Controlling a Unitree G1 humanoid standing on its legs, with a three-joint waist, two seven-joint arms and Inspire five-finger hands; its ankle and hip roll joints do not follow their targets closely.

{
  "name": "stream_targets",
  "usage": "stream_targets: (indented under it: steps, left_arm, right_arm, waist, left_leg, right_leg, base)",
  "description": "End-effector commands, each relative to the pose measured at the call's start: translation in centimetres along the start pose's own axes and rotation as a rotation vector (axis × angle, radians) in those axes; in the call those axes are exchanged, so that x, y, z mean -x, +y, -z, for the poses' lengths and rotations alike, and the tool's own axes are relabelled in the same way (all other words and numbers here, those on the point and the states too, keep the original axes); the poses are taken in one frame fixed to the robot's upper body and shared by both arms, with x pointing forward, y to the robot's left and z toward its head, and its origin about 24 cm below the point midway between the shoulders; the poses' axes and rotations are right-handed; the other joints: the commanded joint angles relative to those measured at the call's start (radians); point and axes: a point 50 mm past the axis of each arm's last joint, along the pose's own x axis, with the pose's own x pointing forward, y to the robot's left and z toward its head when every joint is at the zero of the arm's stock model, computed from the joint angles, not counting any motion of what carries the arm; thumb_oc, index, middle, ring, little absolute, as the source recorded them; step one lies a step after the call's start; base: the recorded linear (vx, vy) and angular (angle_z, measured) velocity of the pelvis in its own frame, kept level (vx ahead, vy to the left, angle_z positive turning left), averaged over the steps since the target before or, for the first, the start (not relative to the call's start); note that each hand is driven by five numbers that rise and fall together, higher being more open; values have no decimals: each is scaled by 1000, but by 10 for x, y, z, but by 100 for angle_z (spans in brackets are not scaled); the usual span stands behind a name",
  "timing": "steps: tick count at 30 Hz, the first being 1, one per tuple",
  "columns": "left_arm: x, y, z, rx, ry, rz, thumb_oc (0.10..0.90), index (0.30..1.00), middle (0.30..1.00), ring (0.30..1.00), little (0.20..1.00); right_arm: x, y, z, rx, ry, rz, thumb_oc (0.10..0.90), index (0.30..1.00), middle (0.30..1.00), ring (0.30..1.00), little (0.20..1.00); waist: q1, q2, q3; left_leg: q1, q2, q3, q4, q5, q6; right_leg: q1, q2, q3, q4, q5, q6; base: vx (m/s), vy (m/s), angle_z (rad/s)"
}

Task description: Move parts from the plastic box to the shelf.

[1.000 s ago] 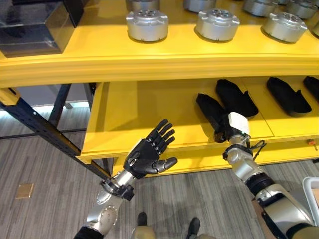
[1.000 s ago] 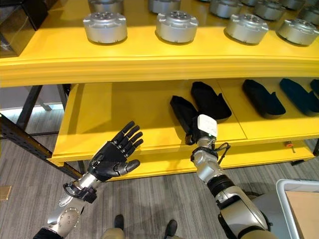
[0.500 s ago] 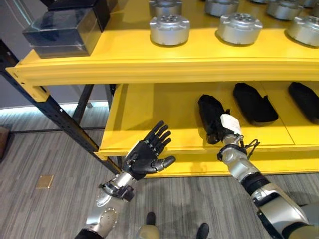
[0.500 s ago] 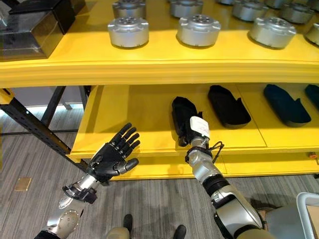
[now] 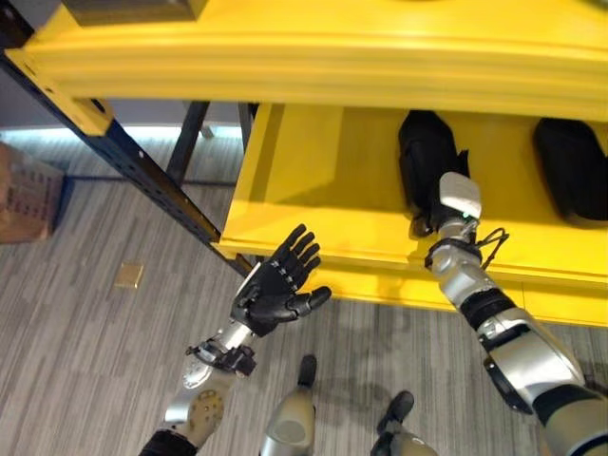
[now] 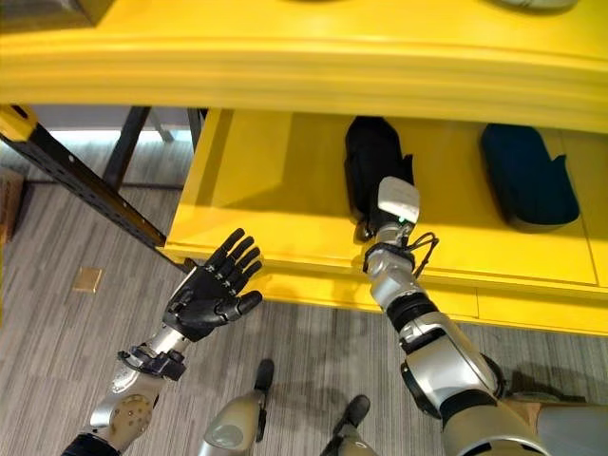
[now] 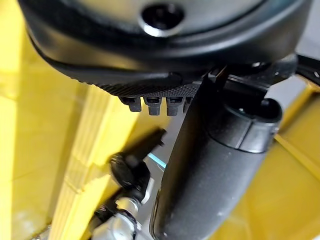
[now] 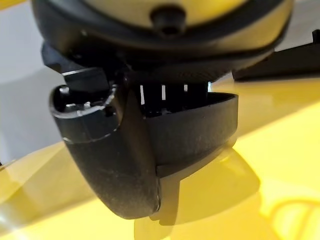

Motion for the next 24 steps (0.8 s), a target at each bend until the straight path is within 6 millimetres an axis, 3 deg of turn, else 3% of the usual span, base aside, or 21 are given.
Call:
stream_targets:
  steps: [1, 5, 19, 20, 21, 24]
  left_arm:
    - [-28, -32, -47, -72, -206, 220, 900, 1000, 1000, 1000, 1000]
    - [-34, -35, -52, -76, -214, 224, 900, 1000, 1000, 1000, 1000]
    - [-35, -38, -57, -95, -228, 229, 900, 1000, 1000, 1000, 1000]
    - [-35, -39, -57, -95, -229, 228, 900, 1000, 1000, 1000, 1000]
    - [-35, -39, -57, -96, -228, 230, 900, 1000, 1000, 1000, 1000]
    - [-35, -39, -58, -102, -226, 235, 900, 1000, 1000, 1000, 1000]
  right_arm:
    - [-27, -49, -1, 17, 50, 150, 400, 300, 300, 300, 300]
    - [-37, -68, 1, -11, 88, 207, 400, 300, 300, 300, 300]
    - [-43, -83, -5, -49, 86, 245, 400, 300, 300, 300, 300]
    - [-43, -84, -7, -50, 76, 242, 551, 511, 511, 511, 511]
    - [-43, -84, -10, -56, 57, 232, 900, 1000, 1000, 1000, 1000]
    - [-43, -82, -15, -69, 23, 204, 900, 1000, 1000, 1000, 1000]
  waist:
    - [36, -6, 4]
    - [47, 1, 45]
    - [51, -1, 91]
    - [51, -1, 92]
    - [51, -1, 94]
    - [53, -2, 95]
  left_leg:
    - [-15, -26, 1, 40, -87, 37]
    - [-47, -31, -1, 41, -77, 37]
    - [-64, -31, 9, 34, -70, 36]
    - [-64, -32, 9, 33, -70, 36]
    - [-65, -33, 10, 34, -70, 36]
    - [-65, -35, 10, 36, -70, 37]
  right_leg:
    - [-24, -45, 43, 161, -135, 25]
    - [-43, -37, 40, 157, -132, 22]
    - [-55, -27, 40, 153, -135, 18]
    - [-55, -26, 40, 153, -136, 18]
    - [-53, -26, 40, 152, -136, 17]
    - [-52, -27, 39, 152, -136, 17]
  base:
    - [-21, -33, 6]
    - [-19, -12, 3]
    - [-6, -2, 1]
    - [0, 0, 0]
    - [0, 0, 0]
    - [0, 0, 0]
